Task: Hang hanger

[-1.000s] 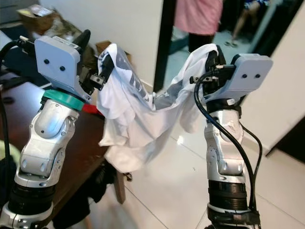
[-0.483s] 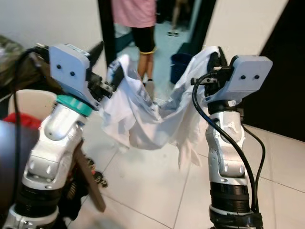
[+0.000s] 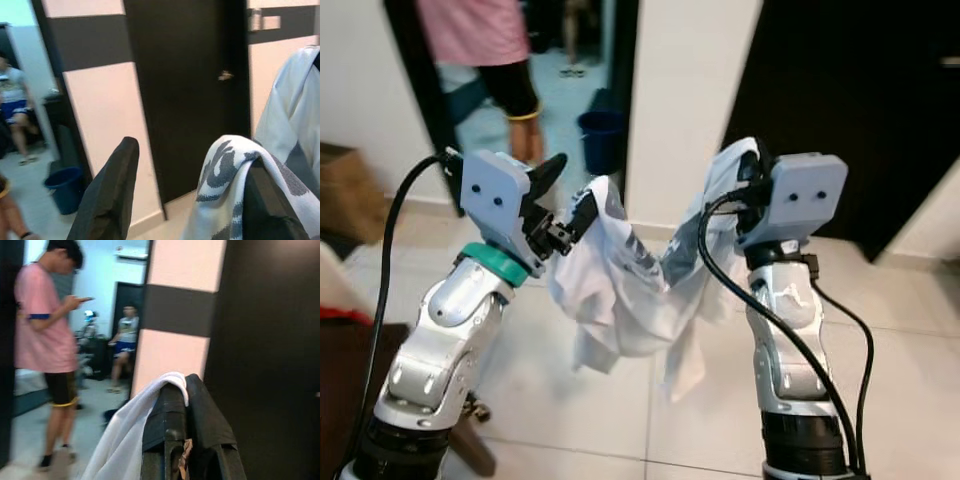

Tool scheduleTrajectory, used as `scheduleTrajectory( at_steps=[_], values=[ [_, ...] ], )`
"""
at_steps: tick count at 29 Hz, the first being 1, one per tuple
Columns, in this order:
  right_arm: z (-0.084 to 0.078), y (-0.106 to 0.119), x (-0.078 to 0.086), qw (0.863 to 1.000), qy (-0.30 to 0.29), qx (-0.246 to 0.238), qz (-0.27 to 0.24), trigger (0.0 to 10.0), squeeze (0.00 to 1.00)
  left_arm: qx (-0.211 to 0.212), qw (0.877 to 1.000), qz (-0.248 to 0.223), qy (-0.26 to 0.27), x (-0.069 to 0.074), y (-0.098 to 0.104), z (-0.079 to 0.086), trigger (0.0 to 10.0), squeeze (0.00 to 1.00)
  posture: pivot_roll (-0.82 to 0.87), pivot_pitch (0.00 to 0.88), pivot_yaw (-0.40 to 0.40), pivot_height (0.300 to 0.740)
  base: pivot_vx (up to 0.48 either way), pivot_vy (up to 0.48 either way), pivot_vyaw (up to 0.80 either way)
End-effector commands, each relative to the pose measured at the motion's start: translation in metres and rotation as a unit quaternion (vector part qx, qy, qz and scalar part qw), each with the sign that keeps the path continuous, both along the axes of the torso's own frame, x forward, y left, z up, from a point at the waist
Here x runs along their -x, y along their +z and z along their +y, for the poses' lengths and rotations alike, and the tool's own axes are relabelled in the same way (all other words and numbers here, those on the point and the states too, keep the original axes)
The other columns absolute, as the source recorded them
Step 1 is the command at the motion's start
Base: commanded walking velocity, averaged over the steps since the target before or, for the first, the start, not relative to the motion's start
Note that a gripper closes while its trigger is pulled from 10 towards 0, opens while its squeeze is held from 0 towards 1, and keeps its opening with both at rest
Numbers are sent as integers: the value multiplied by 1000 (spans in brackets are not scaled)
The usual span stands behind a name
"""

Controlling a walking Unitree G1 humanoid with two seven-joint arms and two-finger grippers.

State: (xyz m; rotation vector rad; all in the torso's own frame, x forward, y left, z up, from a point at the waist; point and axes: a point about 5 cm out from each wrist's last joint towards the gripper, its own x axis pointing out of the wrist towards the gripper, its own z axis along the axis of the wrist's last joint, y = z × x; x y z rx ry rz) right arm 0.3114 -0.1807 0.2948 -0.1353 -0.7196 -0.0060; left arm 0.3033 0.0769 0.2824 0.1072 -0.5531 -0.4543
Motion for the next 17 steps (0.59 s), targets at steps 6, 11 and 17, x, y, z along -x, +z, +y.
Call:
scheduleTrajectory(
  at_steps=[6, 11, 17],
  values=[
    [-17, -2, 5, 996, -84, 14, 2, 10000, 0, -18, 999, 45, -15, -1, -29, 1, 10000, 0, -132, 79, 48, 740, 0, 0, -781],
    [-21, -14, 8, 994, -100, 24, 19, 10000, 0, -24, 998, 62, -14, -2, -40, 3, 10000, 0, -142, 76, 42, 740, 0, 0, -781],
    [-18, -53, 15, 993, -83, 47, 74, 10000, 0, -34, 996, 79, -2, -1, -54, 8, 10000, 0, -152, 78, 41, 740, 0, 0, -781]
  ],
)
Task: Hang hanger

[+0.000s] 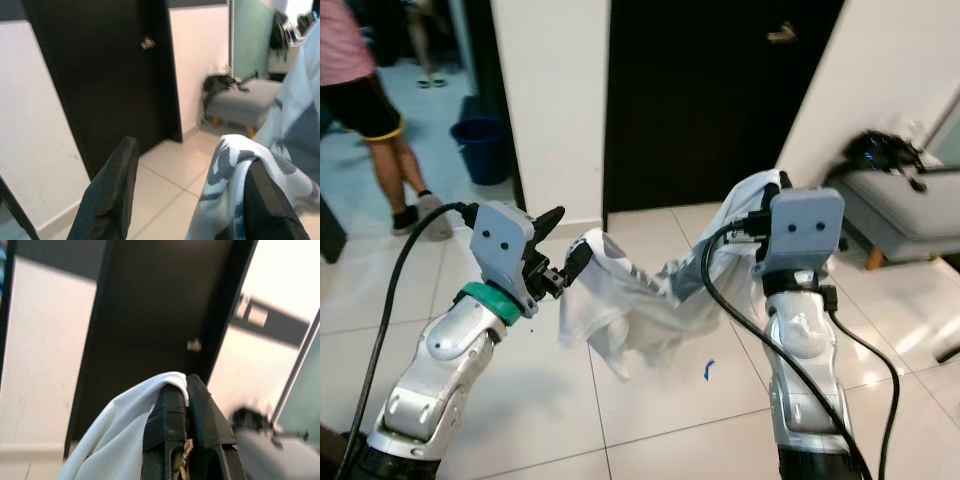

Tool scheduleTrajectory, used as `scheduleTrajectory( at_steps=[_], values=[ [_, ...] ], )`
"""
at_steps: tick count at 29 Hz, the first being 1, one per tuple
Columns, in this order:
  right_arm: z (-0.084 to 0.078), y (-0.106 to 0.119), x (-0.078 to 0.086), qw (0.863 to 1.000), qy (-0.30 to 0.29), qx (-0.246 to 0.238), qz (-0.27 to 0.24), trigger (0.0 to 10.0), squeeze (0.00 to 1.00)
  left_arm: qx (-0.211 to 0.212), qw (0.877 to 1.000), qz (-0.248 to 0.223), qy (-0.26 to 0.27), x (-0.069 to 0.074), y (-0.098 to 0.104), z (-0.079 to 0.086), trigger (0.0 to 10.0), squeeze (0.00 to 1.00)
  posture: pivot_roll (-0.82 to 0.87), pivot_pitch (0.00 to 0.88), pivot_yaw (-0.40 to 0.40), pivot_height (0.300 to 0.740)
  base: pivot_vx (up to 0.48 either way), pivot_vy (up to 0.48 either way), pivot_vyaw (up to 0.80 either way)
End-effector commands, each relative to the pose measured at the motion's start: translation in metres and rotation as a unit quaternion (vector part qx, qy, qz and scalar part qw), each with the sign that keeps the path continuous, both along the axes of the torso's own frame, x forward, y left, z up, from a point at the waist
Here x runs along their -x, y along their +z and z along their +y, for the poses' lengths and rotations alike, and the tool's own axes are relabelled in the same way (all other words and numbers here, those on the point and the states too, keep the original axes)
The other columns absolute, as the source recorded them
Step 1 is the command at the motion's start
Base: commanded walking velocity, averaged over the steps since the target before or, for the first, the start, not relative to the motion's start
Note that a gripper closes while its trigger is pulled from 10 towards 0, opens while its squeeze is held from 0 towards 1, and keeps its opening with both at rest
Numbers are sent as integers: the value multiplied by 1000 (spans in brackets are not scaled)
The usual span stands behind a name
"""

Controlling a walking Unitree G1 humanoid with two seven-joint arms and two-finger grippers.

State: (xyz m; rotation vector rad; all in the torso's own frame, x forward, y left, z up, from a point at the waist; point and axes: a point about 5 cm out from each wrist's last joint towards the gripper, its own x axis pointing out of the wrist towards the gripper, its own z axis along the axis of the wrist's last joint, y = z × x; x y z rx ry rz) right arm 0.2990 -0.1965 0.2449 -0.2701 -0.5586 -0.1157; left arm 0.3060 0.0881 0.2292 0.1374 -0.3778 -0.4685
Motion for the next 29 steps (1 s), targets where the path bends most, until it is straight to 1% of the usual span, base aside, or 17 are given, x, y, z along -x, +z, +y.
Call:
scheduleTrajectory(
  at_steps=[1, 2, 3, 5, 8, 11, 12, 13, 14, 17, 19, 21, 24, 25, 27, 28, 29],
  values=[
    [0, -20, 5, 1000, 9, 5, 27, 10000, 0, -6, 1000, 5, 3, 1, -7, 0, 10000, 0, -156, 79, 44, 740, 0, 0, -781],
    [5, -50, 8, 996, 30, -4, 80, 10000, 0, -18, 999, 16, 22, 1, -18, 6, 10000, 0, -157, 83, 45, 740, 0, 0, -781],
    [5, -50, 8, 996, 30, -4, 80, 10000, 0, -18, 999, 16, 22, 1, -18, 6, 10000, 0, -157, 83, 45, 740, 0, 0, -781],
    [11, -71, 10, 992, 44, -14, 116, 10000, 0, -27, 999, 25, 35, 1, -27, 10, 10000, 0, -156, 84, 45, 740, 0, 0, -781],
    [14, -79, 12, 990, 50, -18, 130, 10000, 0, -38, 998, 27, 39, 2, -32, 11, 10000, 0, -156, 84, 45, 740, 0, 0, -781],
    [29, -99, 16, 983, 75, -25, 164, 10000, 0, -73, 995, 60, 32, 9, -58, 12, 10000, 0, -149, 88, 42, 740, 0, 0, -781],
    [29, -99, 16, 983, 75, -25, 164, 10000, 0, -73, 995, 60, 32, 9, -58, 12, 10000, 0, -149, 88, 42, 740, 0, 0, -781],
    [33, -99, 17, 983, 81, -26, 165, 10000, 0, -93, 992, 77, 20, 13, -69, 12, 10000, 0, -145, 91, 40, 740, 0, 0, -781],
    [36, -94, 15, 984, 87, -25, 156, 10000, 0, -148, 981, 122, -24, 22, -92, 10, 10000, 0, -145, 91, 40, 740, 0, 0, -781],
    [37, -92, 14, 984, 88, -24, 151, 10000, 0, -174, 975, 131, -40, 27, -100, 10, 10000, 0, -145, 91, 40, 740, 0, 0, -781],
    [34, -83, 10, 987, 85, -26, 135, 10000, 0, -205, 965, 143, -72, 37, -111, 11, 10000, 0, -140, 94, 37, 740, 0, 0, -775],
    [28, -72, 5, 990, 77, -25, 116, 10000, 0, -230, 961, 138, -66, 39, -115, 16, 10000, 0, -137, 95, 37, 740, 0, 0, -781],
    [26, -69, 4, 991, 75, -24, 112, 10000, 0, -254, 957, 125, -63, 39, -115, 19, 10000, 0, -136, 95, 35, 740, 0, 0, -781],
    [26, -68, 3, 991, 75, -23, 111, 10000, 0, -266, 955, 115, -66, 39, -114, 19, 10000, 741, -135, 95, 35, 740, 0, 0, -781],
    [25, -68, 3, 991, 74, -22, 111, 10000, 0, -274, 953, 108, -69, 39, -114, 20, 10000, 741, -135, 95, 35, 740, 0, 0, -781],
    [25, -68, 2, 991, 74, -21, 111, 10000, 0, -278, 952, 106, -77, 39, -113, 20, 10000, 1000, -133, 95, 36, 740, 0, 0, -781],
    [25, -68, 2, 991, 74, -21, 111, 10000, 0, -278, 952, 106, -77, 39, -113, 20, 10000, 1000, -133, 95, 36, 740, 0, 0, -781]
  ],
)
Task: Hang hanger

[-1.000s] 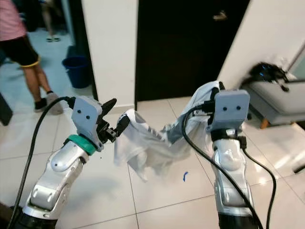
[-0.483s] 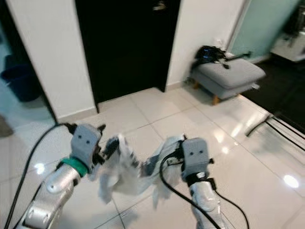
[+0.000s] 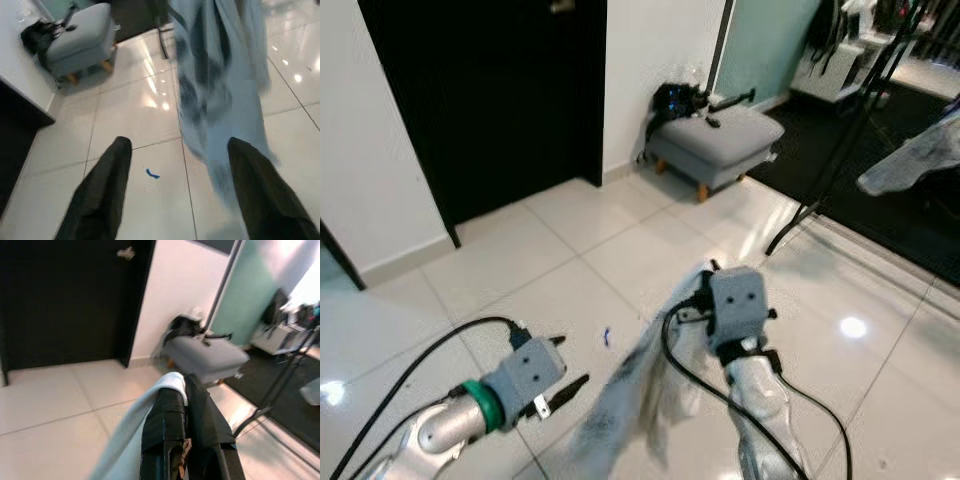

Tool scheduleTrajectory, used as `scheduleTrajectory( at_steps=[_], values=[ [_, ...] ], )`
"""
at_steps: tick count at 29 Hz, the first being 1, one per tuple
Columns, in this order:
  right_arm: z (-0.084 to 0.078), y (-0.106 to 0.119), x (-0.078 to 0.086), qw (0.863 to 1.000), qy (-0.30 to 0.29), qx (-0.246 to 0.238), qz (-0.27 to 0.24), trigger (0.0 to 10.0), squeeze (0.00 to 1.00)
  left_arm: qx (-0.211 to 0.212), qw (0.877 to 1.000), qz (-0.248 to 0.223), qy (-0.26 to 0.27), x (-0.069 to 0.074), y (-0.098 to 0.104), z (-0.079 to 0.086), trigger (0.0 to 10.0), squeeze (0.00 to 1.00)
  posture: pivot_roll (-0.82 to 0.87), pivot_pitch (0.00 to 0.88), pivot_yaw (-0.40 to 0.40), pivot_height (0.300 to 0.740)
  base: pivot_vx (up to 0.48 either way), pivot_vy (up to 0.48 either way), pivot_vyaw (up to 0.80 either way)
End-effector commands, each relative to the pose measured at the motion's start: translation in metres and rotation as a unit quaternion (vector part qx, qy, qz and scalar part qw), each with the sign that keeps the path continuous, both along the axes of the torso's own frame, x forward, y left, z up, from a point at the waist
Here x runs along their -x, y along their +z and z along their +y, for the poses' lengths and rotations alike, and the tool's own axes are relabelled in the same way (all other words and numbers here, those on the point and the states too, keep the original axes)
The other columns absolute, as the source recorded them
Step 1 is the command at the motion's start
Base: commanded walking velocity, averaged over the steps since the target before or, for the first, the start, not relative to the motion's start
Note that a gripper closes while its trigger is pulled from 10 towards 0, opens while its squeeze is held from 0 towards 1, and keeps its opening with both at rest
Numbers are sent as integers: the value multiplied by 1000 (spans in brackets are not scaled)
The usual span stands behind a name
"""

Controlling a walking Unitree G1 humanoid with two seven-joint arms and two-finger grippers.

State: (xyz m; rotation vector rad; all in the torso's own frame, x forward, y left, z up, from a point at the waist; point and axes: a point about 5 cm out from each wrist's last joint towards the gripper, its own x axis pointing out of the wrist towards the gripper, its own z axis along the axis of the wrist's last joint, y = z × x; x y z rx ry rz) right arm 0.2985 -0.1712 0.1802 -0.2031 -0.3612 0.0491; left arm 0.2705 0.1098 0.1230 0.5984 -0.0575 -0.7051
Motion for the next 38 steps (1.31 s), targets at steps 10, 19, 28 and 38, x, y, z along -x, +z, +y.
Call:
scheduleTrajectory(
  at_steps=[10, 19, 28, 38],
  values=[
    [10, 7, -2, 999, 48, 9, 6, 10000, 0, 93, 996, -5, -6, 0, 29, -11, 10000, 0, -140, 99, 50, 740, 0, 0, -781],
    [32, 18, -6, 988, 148, 30, 19, 10000, 0, 128, 978, -134, 93, -29, 66, -16, 10000, 0, -138, 96, 46, 740, 0, 0, -780],
    [39, 18, -7, 987, 158, 17, 21, 10000, 0, 169, 973, -107, 118, -28, 70, -5, 10000, 0, -125, 98, 44, 740, 0, 0, -565],
    [50, 22, -6, 982, 182, -37, 17, 10000, 0, 189, 966, -112, 139, -31, 74, -1, 10000, 0, -114, 98, 40, 740, 0, 0, 0]
  ],
)
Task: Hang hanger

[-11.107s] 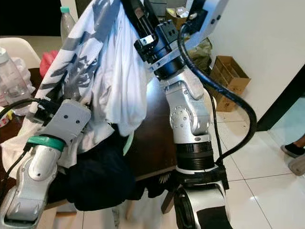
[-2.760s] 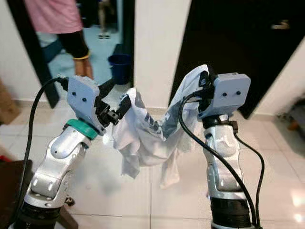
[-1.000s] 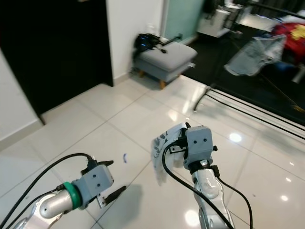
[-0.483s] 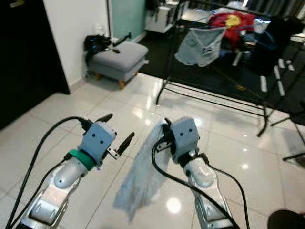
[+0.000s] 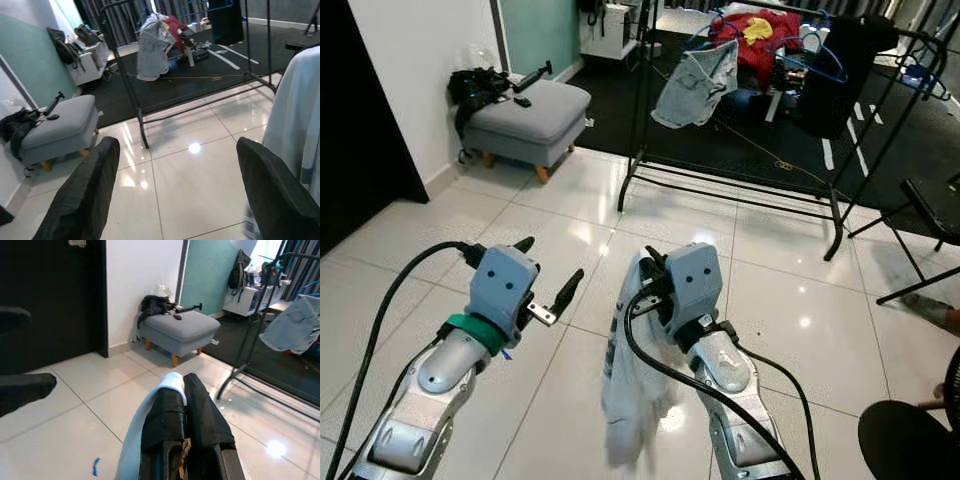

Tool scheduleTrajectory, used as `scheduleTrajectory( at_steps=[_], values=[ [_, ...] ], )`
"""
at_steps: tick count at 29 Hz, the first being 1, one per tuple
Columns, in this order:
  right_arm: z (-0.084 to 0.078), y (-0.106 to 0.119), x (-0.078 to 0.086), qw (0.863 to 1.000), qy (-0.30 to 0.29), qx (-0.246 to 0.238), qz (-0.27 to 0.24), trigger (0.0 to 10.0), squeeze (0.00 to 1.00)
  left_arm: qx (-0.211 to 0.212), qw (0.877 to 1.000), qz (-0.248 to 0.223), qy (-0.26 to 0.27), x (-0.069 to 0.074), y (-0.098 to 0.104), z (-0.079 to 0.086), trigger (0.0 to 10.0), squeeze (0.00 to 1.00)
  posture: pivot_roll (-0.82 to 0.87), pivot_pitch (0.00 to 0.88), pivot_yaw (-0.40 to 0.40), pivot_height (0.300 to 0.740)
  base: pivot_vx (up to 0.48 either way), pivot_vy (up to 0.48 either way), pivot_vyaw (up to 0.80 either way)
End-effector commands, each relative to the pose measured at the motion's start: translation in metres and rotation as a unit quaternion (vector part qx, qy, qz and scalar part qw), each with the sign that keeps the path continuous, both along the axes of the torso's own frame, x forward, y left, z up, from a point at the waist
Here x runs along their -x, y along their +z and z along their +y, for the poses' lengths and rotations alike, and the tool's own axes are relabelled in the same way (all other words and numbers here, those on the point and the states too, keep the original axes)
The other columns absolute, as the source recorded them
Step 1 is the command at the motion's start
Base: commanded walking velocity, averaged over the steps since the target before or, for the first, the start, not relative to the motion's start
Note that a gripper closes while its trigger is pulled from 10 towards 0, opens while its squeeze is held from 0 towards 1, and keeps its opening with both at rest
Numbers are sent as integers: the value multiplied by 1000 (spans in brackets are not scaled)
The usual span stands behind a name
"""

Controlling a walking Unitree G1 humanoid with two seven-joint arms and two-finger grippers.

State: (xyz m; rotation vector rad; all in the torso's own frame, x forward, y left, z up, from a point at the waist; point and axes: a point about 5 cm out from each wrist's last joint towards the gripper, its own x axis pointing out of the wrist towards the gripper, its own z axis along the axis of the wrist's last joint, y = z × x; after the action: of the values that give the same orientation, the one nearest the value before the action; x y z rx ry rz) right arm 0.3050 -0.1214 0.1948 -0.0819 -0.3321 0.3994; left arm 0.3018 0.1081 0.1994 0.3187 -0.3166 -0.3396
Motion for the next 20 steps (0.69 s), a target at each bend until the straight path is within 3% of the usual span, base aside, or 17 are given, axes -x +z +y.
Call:
scheduleTrajectory(
  at_steps=[1, 9, 17, 20],
  values=[
    [0, 8, 1, 1000, 4, -19, -12, 10000, 0, 7, 1000, 6, 3, 0, -2, 1, 10000, 0, -113, 98, 39, 740, 0, 0, 0],
    [0, 12, 0, 999, 7, -42, -14, 10000, 0, 27, 1000, 13, 0, 1, 1, 2, 10000, 0, -112, 97, 33, 740, 0, 0, 0],
    [7, 16, -3, 999, 21, -39, -18, 10000, 0, -68, 996, -48, -43, 10, 8, -15, 10000, 0, -113, 94, 33, 740, 0, 0, 0],
    [9, 18, -4, 999, 26, -37, -20, 10000, 0, -80, 994, -56, -49, 11, 8, -17, 10000, 0, -113, 94, 33, 740, 0, 0, 0]
  ],
)
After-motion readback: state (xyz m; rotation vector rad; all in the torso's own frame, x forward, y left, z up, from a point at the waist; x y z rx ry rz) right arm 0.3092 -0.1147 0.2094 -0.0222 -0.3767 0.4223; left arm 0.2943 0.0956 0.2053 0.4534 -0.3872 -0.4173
